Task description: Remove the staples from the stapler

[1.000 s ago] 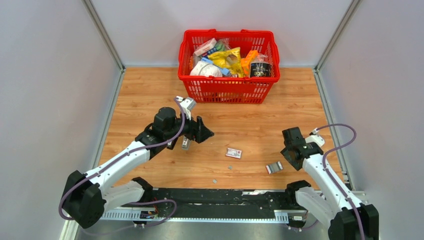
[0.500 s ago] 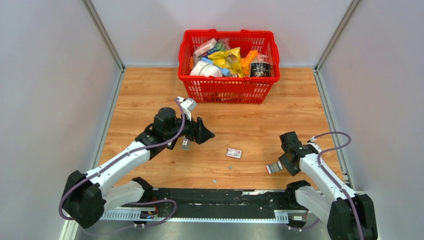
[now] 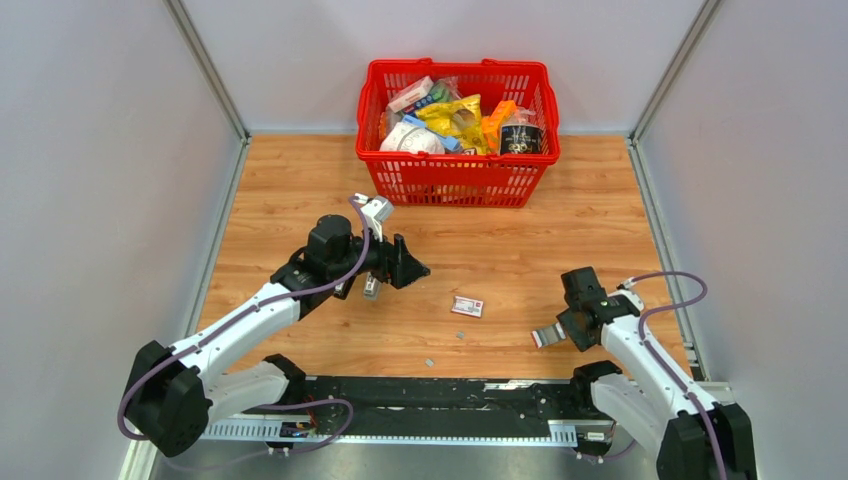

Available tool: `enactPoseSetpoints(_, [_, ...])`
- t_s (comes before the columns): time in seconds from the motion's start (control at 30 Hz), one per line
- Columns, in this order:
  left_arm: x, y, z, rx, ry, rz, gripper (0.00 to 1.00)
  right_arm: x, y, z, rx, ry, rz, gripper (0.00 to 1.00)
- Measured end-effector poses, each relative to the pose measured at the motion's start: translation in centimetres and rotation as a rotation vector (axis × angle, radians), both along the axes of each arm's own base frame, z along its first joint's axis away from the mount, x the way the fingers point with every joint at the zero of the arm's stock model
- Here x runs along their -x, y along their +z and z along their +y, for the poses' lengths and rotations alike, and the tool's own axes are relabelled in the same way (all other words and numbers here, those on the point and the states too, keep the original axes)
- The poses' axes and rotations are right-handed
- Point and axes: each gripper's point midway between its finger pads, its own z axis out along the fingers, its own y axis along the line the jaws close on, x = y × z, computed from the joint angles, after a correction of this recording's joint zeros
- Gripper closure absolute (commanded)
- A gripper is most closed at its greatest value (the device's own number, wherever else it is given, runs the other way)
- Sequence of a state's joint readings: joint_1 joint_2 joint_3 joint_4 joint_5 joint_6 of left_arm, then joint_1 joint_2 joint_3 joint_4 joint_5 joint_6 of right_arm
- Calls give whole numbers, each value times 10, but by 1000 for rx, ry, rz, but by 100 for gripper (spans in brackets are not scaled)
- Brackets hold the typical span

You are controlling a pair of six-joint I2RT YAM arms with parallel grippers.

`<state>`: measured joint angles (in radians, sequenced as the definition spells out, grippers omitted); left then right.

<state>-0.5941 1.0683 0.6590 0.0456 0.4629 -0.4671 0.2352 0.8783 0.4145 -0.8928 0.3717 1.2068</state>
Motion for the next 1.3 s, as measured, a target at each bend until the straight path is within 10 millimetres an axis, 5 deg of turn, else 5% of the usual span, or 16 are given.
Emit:
enactPoseSetpoints(0.27, [1,0,0,1,-4,1,10,3,5,3,-5,-5,-5,55])
enactPoseSetpoints(0.4, [1,0,-1,2,-7,1,10,-1,29,2,13,14,-52,61])
enactPoseSetpoints(0.53, [2,0,-1,3,-10,2,10,-10,50,6,18,64,-95,73])
enactPoseSetpoints(0.67, [2,0,-1,3,-11,3,10,-1,42,15,23,152,-27,100])
enactPoseSetpoints(1.3, [6,1,-3,12,-34,10,10,40,29,41,112,357,198,100])
